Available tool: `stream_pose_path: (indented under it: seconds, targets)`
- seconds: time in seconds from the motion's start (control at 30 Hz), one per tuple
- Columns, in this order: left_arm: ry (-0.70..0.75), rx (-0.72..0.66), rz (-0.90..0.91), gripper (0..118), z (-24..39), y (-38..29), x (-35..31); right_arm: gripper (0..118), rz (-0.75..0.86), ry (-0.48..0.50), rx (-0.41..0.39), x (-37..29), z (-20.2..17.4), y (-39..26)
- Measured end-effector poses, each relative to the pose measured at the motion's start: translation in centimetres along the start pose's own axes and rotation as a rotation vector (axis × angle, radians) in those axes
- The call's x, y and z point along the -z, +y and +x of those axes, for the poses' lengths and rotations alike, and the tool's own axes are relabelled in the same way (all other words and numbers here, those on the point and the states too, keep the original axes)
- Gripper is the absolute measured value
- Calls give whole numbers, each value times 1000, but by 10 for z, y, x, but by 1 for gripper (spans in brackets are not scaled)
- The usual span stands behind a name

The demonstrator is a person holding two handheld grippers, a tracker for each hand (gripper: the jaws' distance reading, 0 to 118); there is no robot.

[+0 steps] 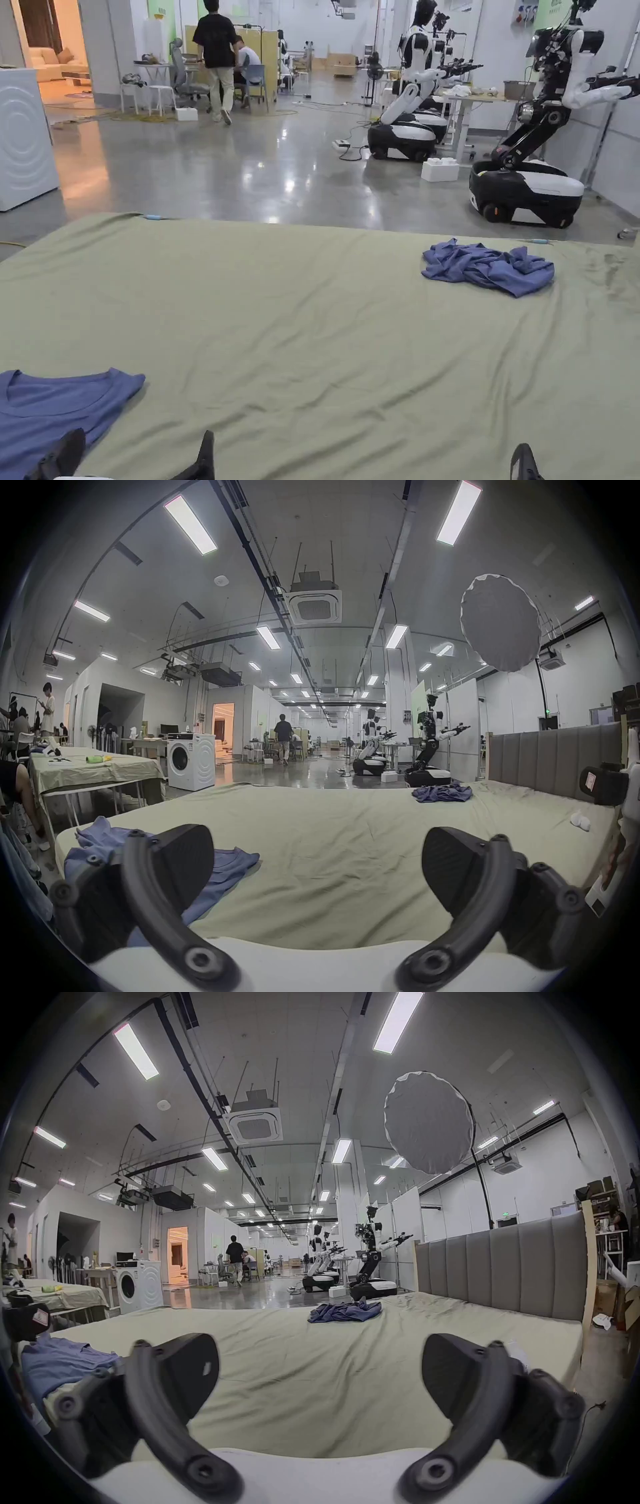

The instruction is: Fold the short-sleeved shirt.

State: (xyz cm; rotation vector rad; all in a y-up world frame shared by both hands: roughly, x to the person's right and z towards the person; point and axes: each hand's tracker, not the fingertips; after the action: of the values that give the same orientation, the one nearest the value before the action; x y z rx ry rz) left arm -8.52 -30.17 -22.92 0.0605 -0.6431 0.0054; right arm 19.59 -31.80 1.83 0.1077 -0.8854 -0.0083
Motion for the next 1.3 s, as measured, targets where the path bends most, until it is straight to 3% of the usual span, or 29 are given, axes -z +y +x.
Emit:
stream_pose_path:
  seconds: [0.03, 0.07, 0.1, 0.13, 0.17, 0.2, 0.23, 0.27, 0.3, 0.37, 0.4, 0.43, 0.5, 0.53, 0.57, 0.6, 0.63, 0.67, 0.73, 0.8, 0.83, 0.87, 0.93, 1.03, 1.1, 1.3]
  targets:
    - [-1, 3, 30, 113, 0, -1, -5, 106, 2, -57, -33, -2, -3, 0]
    - [12, 6, 60, 69, 0, -1, -8, 48, 15, -37, -27, -1, -6, -1]
    - [130, 41, -9, 0, 6, 2, -3, 2, -62, -182, -98, 6, -8, 1]
    - [212, 51, -35, 0, 8, 10, -7, 2, -52, -103, -58, 16, -13, 9]
    - [53, 32, -81, 0, 5, 18, -3, 2, -125, -46, -29, 25, -10, 20]
    - [-4, 75, -120, 0, 3, 33, 0, 2, -131, -54, -10, 31, -9, 33]
    - [81, 228, -74, 0, -3, 33, 19, 2, -79, -112, -35, 28, -8, 45]
    - [111, 387, -10, 0, 1, 45, 20, 2, -22, -72, -105, 22, -8, 55]
    - [102, 559, 55, 0, 6, 59, 23, 2, 46, 12, -316, 26, -19, 74]
    - [-2, 927, 89, 0, 18, 72, 35, 2, 68, 70, -926, 43, -58, 85]
    - [-7, 1200, 126, 0, 28, 62, 42, 2, 15, 174, -1246, 44, -65, 71]
    - [-11, 1465, 169, 0, 34, 45, 48, 2, -10, 239, -1482, 49, -74, 60]
    - [-198, 1840, 153, 0, 24, 18, 48, 2, -139, 449, -1728, 54, -77, 39]
    - [-259, 2042, 206, 0, 13, -2, 43, 2, -113, 473, -1858, 48, -66, 20]
    - [-285, 2159, 267, 0, 4, -13, 39, 2, -90, 469, -1960, 49, -63, 13]
    - [-347, 2119, 242, 0, 0, -12, 34, 2, -64, 451, -2005, 51, -61, 12]
    - [-413, 1915, 151, 0, -1, -1, 29, 2, -58, 402, -1807, 53, -59, 22]
    - [-374, 1613, 69, 0, 3, 15, 31, 2, -121, 364, -1508, 57, -57, 36]
    - [-159, 878, -92, 0, 2, 63, 47, 2, -274, 265, -777, 74, -49, 75]
    - [-51, 247, -70, 0, -28, 89, 49, 2, -279, 251, -179, 71, -21, 94]
    - [30, 92, -43, 0, -39, 90, 45, 2, -244, 206, 41, 64, -10, 91]
    - [77, 48, -35, 0, -43, 88, 43, 2, -206, 175, 106, 59, -7, 86]
    - [79, -56, 12, 0, -52, 82, 35, 2, -166, 82, 61, 52, -14, 81]
    - [61, -35, -19, 0, -44, 81, 32, 2, -150, 128, 35, 41, -18, 84]
    - [83, 17, -27, 0, -41, 82, 31, 2, -117, 105, -59, 41, -28, 89]
    - [80, -5, 6, 0, -44, 93, 23, 2, -135, 105, -8, 40, -20, 98]
